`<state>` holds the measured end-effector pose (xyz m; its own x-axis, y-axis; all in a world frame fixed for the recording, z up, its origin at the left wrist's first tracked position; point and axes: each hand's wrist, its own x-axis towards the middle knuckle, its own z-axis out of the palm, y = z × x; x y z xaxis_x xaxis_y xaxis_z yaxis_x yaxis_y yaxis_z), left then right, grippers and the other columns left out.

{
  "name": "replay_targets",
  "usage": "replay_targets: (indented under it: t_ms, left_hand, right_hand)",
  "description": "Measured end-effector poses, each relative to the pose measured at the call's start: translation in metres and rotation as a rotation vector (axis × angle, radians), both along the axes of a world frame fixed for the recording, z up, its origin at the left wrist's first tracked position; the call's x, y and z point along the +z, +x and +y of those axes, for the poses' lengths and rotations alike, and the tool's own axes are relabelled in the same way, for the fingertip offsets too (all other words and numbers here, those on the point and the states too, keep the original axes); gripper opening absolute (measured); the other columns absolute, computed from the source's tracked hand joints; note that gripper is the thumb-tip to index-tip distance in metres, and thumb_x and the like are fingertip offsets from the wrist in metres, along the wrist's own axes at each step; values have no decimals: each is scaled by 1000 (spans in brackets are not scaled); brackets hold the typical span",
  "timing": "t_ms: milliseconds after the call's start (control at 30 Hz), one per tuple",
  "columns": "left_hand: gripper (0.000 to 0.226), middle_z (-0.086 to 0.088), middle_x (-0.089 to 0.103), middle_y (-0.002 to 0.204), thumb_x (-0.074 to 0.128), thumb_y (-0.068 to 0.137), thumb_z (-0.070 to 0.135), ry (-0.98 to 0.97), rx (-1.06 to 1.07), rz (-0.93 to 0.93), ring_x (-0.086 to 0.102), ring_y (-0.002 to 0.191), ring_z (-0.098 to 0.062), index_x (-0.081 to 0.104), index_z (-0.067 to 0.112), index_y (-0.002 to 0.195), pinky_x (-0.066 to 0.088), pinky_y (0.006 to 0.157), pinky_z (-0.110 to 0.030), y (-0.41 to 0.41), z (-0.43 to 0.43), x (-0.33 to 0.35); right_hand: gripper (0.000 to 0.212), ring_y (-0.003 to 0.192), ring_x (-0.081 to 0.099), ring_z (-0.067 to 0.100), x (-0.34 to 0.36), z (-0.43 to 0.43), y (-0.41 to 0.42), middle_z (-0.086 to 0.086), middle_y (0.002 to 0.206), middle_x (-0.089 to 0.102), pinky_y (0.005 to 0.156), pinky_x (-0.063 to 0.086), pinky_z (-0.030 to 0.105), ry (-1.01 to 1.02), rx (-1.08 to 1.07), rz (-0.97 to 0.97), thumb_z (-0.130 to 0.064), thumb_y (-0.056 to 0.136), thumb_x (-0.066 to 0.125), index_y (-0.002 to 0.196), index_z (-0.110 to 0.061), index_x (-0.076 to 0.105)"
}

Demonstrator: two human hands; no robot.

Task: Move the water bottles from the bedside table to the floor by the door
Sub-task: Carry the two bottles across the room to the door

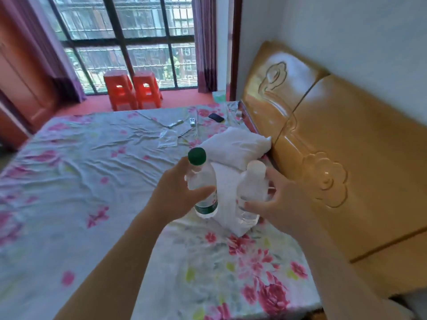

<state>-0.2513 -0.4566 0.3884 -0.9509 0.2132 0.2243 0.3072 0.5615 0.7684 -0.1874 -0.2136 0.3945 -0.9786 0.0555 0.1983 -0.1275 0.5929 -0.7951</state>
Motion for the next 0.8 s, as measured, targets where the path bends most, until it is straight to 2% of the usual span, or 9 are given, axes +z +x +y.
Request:
replay_targets:
  t_ms: [100, 200, 267, 367, 467, 533, 600, 633, 800]
  left_hand:
    - [57, 16, 65, 105, 85, 66, 46, 10, 107, -3, 65, 96, -8, 55, 36, 113, 56, 88, -43, -1, -59, 4]
    - [62, 16, 66, 106, 78, 60, 58, -1, 193, 10, 65, 95, -8, 57, 34, 114, 57, 87, -43, 2, -110, 7]
    - [61, 14, 66, 106, 81, 63, 54, 2, 266, 11, 66, 95, -9, 58, 31, 115, 57, 87, -43, 9, -147, 9]
    - [59, 14, 65, 107, 82, 66, 53, -18, 390, 11, 65, 95, -10, 56, 30, 115, 57, 85, -42, 25, -196, 13]
    - [60, 15, 64, 107, 80, 67, 56, -44, 531, 11, 64, 95, -10, 55, 30, 115, 57, 84, -39, 44, -236, 18]
    - [55, 18, 62, 105, 83, 71, 48, -55, 626, 22, 62, 95, -9, 52, 34, 114, 56, 83, -31, 59, -257, 19]
    - [53, 27, 57, 100, 84, 73, 43, -38, 734, 30, 60, 95, -7, 49, 37, 114, 49, 79, -17, 78, -274, 23]
    - [53, 30, 55, 99, 83, 74, 41, -29, 790, 28, 59, 96, -7, 48, 36, 114, 46, 79, -15, 88, -282, 25]
    - [56, 16, 63, 117, 81, 74, 46, -1, 1019, -5, 61, 107, -10, 52, 32, 120, 51, 93, -33, 143, -318, 31]
  right_hand:
    - [61, 94, 63, 5, 1, -53, -27, -14, 101, 67, 79, 54, 28, -31, 102, 1, -28, 60, 88, 113, -36, 59]
    - [60, 92, 64, 3, 2, -105, -45, -14, 100, 67, 80, 54, 26, -49, 196, 12, -23, 61, 89, 110, -39, 59]
    - [61, 92, 64, 3, 1, -142, -57, -15, 99, 67, 80, 54, 25, -58, 266, 30, -22, 60, 89, 106, -45, 57]
    - [64, 93, 64, 5, 1, -195, -75, -14, 100, 67, 81, 54, 26, -49, 389, 34, -21, 57, 89, 109, -43, 59]
    - [68, 91, 64, 1, 5, -243, -87, -16, 100, 67, 80, 51, 18, -63, 521, 44, -17, 57, 91, 107, -47, 56]
    - [69, 90, 64, 1, 6, -272, -96, -17, 99, 67, 81, 52, 21, -66, 613, 46, -18, 56, 91, 108, -46, 56]
    - [70, 90, 64, 3, 7, -302, -100, -18, 99, 66, 83, 54, 29, -55, 711, 42, -22, 55, 91, 110, -46, 55]
    - [71, 91, 64, 4, 7, -317, -101, -19, 100, 65, 83, 54, 31, -49, 756, 36, -25, 55, 91, 111, -48, 54]
    - [68, 88, 63, -2, 14, -392, -89, -24, 95, 64, 78, 51, 21, -55, 1005, 31, -25, 56, 91, 98, -59, 49]
